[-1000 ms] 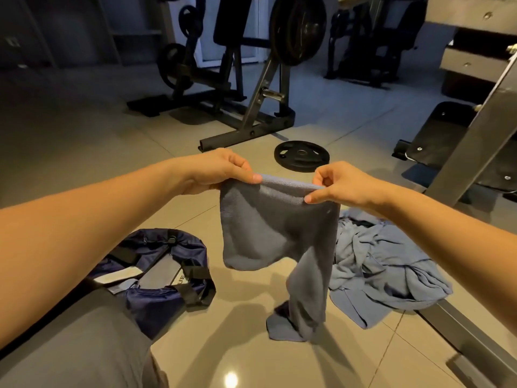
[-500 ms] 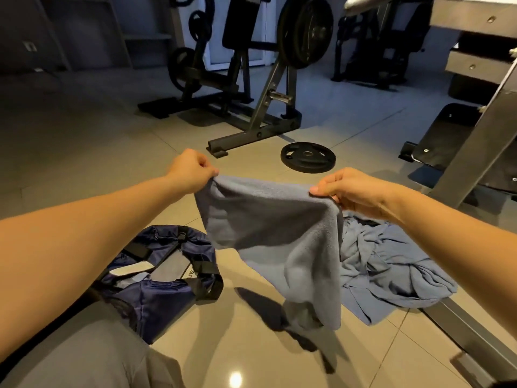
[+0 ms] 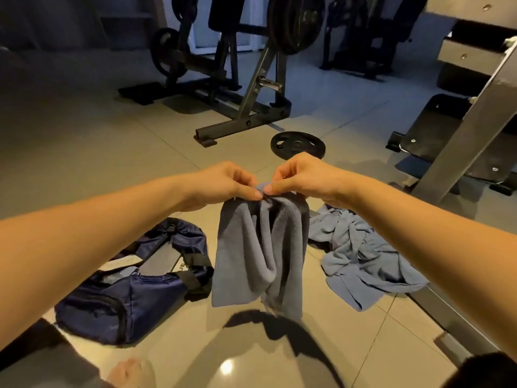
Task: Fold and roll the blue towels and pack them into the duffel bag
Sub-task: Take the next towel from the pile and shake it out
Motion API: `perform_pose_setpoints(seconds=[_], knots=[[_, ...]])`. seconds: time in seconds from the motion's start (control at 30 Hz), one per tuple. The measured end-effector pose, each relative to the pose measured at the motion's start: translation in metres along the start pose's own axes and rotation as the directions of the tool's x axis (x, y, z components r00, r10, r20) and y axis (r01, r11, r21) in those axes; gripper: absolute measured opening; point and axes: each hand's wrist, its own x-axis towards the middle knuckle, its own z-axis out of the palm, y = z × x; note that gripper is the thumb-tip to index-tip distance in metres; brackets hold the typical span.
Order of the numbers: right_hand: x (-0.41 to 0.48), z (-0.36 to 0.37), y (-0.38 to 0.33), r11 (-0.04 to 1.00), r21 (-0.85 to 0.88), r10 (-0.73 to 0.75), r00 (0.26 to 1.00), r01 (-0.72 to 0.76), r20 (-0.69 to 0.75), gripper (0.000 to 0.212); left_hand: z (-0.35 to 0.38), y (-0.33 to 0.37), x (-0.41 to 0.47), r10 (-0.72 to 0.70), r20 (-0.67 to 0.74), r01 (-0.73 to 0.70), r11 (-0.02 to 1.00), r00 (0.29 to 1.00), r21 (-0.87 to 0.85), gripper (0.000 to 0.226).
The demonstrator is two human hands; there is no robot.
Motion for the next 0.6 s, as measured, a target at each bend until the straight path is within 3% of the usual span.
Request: perform_pose_setpoints(seconds=[0.13,0.27,0.37,0.5,0.6], knots=[[-0.004,0.004,0.019,0.995,0.053,0.082,0.993,-0.086,0.079,0.024,-0.027,-0.018,0.000,-0.048,-0.120,0.055,0.997,0.992,0.057,0.018],[-0.007,0.008,0.042,0.981,0.080,0.168,0.979,-0.178,0.117,0.046,-0.055,-0.044,-0.005,-0.168,-0.182,0.190,0.976,0.969,0.109,0.017],[-0.006,0.001,0.058,0.976,0.033,0.213,0.972,-0.217,0.098,0.025,-0.064,-0.061,-0.007,-0.246,-0.251,0.279,0.954,0.936,0.107,0.015],[-0.012,-0.012,0.083,0.956,-0.060,0.290,0.954,-0.286,0.076,0.019,-0.069,-0.075,0.000,-0.294,-0.466,0.347,0.937,0.834,0.029,0.013],[-0.017,-0.019,0.097,0.935,-0.115,0.346,0.935,-0.336,0.074,0.014,-0.066,-0.079,0.003,-0.321,-0.524,0.366,0.930,0.789,-0.018,0.020]])
